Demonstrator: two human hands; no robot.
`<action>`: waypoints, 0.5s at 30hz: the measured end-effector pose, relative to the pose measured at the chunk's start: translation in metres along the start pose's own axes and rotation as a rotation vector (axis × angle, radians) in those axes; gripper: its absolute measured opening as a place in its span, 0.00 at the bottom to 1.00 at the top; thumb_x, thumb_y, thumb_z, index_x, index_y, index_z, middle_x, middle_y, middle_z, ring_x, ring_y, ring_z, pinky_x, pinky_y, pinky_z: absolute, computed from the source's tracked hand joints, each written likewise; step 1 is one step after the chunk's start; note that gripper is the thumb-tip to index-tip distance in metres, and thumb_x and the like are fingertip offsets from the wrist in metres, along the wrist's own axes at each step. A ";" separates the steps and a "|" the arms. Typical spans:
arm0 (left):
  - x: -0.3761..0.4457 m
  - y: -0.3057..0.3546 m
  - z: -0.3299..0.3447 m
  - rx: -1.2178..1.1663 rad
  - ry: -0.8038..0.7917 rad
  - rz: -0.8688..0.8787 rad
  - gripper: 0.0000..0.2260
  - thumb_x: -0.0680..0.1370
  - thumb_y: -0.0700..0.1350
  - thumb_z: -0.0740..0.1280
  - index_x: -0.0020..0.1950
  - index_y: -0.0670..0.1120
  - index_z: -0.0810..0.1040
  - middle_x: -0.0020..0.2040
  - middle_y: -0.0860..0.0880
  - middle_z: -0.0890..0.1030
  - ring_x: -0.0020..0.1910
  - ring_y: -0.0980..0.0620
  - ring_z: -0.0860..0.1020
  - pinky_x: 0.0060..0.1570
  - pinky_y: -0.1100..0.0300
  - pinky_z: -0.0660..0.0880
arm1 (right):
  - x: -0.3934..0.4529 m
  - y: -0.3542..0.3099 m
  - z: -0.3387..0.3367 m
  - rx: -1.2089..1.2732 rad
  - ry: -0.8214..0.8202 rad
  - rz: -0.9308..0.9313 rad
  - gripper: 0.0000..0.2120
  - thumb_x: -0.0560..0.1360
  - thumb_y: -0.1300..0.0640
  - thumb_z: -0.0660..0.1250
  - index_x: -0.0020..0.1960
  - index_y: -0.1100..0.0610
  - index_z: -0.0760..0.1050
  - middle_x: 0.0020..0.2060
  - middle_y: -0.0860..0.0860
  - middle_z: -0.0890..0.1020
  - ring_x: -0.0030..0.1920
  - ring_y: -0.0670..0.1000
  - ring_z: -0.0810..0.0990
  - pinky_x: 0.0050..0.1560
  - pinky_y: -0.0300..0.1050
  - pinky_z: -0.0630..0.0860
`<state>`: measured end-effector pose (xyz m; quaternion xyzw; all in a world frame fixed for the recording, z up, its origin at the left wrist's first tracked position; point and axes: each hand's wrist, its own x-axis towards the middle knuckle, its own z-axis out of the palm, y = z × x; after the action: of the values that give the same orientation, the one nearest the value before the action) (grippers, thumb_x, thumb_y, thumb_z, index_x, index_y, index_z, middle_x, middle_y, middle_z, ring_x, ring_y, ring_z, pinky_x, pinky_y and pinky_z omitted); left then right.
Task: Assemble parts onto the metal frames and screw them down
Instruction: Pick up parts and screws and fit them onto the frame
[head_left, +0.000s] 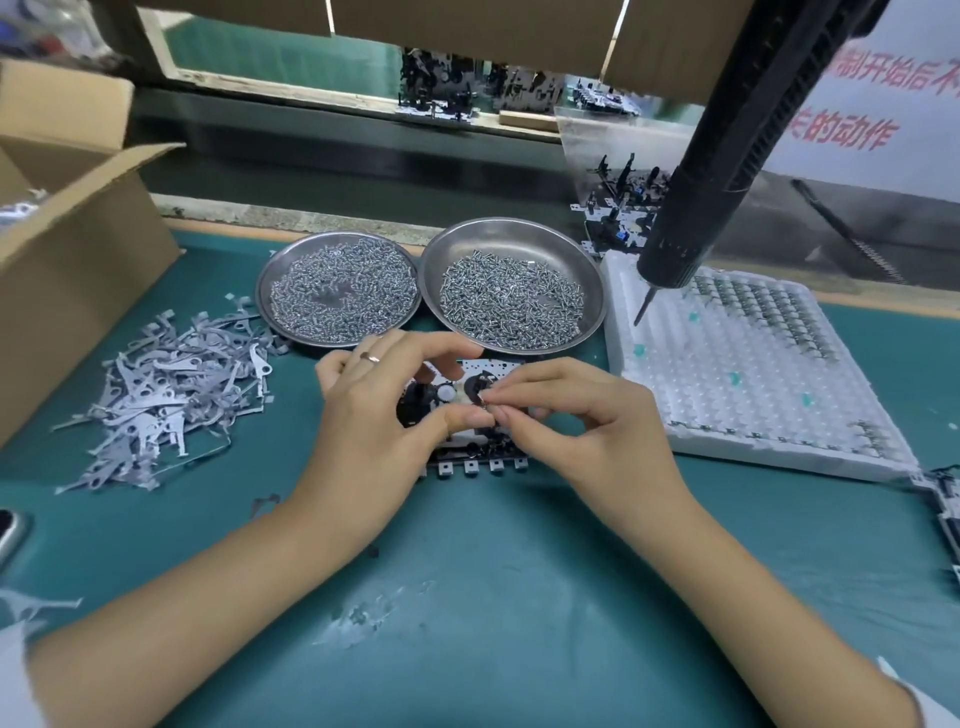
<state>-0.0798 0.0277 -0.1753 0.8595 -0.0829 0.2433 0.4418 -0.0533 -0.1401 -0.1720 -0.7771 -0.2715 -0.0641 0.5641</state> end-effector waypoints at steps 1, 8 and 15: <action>0.000 -0.002 -0.002 0.012 -0.023 0.002 0.16 0.68 0.55 0.71 0.52 0.66 0.71 0.46 0.62 0.77 0.51 0.64 0.73 0.57 0.67 0.56 | 0.000 0.000 0.002 -0.025 0.006 -0.016 0.12 0.69 0.66 0.73 0.47 0.52 0.83 0.43 0.50 0.83 0.43 0.44 0.80 0.44 0.38 0.75; -0.001 -0.012 -0.011 0.034 -0.121 -0.010 0.17 0.66 0.61 0.71 0.52 0.66 0.72 0.45 0.60 0.78 0.50 0.61 0.74 0.59 0.62 0.56 | -0.002 0.002 0.010 -0.131 0.009 -0.041 0.07 0.67 0.62 0.73 0.45 0.55 0.85 0.41 0.44 0.82 0.45 0.47 0.80 0.50 0.45 0.76; 0.002 -0.013 -0.016 -0.055 -0.165 -0.062 0.16 0.64 0.57 0.73 0.51 0.66 0.75 0.44 0.59 0.79 0.47 0.59 0.76 0.60 0.42 0.68 | -0.001 0.002 0.015 -0.215 0.042 -0.096 0.07 0.67 0.60 0.74 0.44 0.53 0.85 0.40 0.38 0.80 0.44 0.47 0.78 0.49 0.50 0.76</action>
<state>-0.0794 0.0483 -0.1759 0.8664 -0.0987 0.1556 0.4642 -0.0562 -0.1275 -0.1793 -0.8179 -0.2878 -0.1361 0.4793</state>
